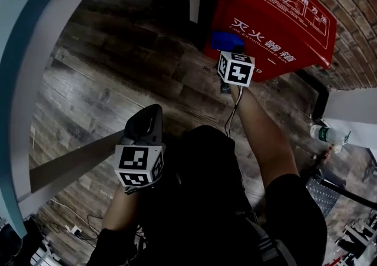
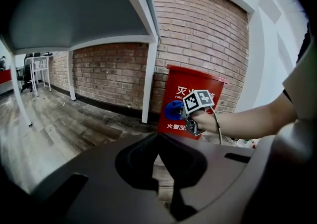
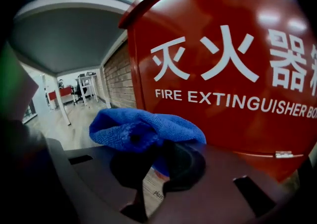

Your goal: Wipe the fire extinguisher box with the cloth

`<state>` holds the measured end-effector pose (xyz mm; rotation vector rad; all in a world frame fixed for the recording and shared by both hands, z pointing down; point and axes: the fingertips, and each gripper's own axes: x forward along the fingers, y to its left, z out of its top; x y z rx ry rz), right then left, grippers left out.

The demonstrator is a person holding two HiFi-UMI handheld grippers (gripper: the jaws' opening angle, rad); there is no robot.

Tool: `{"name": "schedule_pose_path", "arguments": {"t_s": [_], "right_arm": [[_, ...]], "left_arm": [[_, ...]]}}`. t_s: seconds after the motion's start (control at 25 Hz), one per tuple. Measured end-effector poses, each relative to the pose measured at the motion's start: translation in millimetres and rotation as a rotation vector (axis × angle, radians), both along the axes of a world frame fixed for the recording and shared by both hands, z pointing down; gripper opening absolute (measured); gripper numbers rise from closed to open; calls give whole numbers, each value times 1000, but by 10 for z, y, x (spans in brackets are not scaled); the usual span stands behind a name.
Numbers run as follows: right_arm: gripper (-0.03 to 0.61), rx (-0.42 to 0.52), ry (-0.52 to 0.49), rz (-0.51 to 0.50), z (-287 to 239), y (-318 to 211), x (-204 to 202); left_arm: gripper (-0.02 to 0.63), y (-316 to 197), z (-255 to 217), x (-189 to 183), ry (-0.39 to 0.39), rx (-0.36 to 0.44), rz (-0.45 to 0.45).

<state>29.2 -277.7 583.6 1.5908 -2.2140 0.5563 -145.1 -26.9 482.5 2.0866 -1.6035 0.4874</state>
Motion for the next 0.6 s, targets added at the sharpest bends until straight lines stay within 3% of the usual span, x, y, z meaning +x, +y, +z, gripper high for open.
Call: {"name": "schedule_pose_path", "arguments": {"t_s": [0.28,0.6], "right_arm": [[48,-54,32,-72,340,-96,-218],[48,-173,9,-47,946,-193,-397]], "left_arm": [[6,-144,53,73,-22,-15,-15],[6,-278,76,-126,-69,-10,-94]]}}
